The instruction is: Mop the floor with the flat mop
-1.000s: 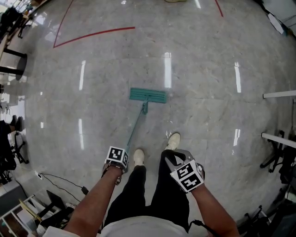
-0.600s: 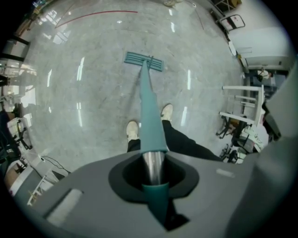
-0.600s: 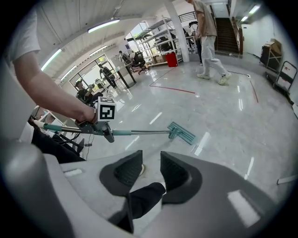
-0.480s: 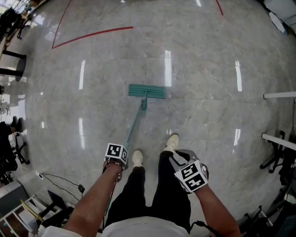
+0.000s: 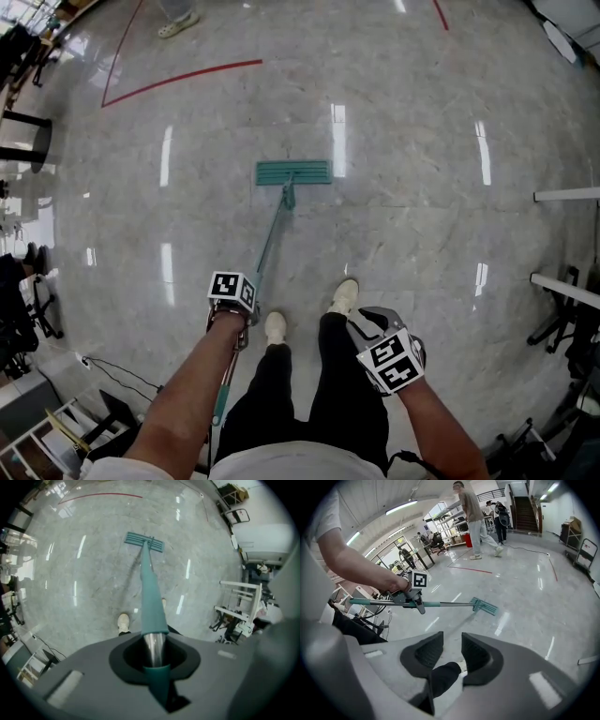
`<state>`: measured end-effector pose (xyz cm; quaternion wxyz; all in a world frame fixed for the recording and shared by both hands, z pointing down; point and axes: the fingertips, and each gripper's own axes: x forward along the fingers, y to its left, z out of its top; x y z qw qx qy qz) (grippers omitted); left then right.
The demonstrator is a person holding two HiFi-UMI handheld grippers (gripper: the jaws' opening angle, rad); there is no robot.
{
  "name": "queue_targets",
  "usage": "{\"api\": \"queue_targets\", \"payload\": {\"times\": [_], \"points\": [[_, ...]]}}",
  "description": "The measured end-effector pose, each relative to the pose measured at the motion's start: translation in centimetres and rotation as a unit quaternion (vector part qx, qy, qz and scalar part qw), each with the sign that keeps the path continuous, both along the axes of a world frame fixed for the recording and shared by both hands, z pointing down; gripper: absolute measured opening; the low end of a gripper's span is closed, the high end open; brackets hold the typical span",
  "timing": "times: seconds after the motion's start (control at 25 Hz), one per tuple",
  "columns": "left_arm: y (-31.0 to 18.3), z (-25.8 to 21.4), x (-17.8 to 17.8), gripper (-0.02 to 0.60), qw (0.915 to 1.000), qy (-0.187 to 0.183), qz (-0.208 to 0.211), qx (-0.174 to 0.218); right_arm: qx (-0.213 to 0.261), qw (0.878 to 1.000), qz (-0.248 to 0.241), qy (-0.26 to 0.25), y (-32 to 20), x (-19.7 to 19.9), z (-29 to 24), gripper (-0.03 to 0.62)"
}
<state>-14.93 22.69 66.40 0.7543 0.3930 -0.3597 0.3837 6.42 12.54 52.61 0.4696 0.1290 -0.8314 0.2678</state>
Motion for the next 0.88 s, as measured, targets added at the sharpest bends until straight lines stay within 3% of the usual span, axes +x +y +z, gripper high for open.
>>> {"api": "queue_targets", "payload": {"times": [0.28,0.88], "points": [[-6.2,0.4,-0.3,0.057,0.9997,0.002,-0.021,0.01,-0.003,1.0,0.011,0.004,-1.3,1.9,0.3,0.124],[-17.0,1.2,-3.8,0.057,0.9995,-0.029,0.005,0.015,-0.017,0.999,0.043,0.01,-0.8,4.4,0.4,0.124]]}}
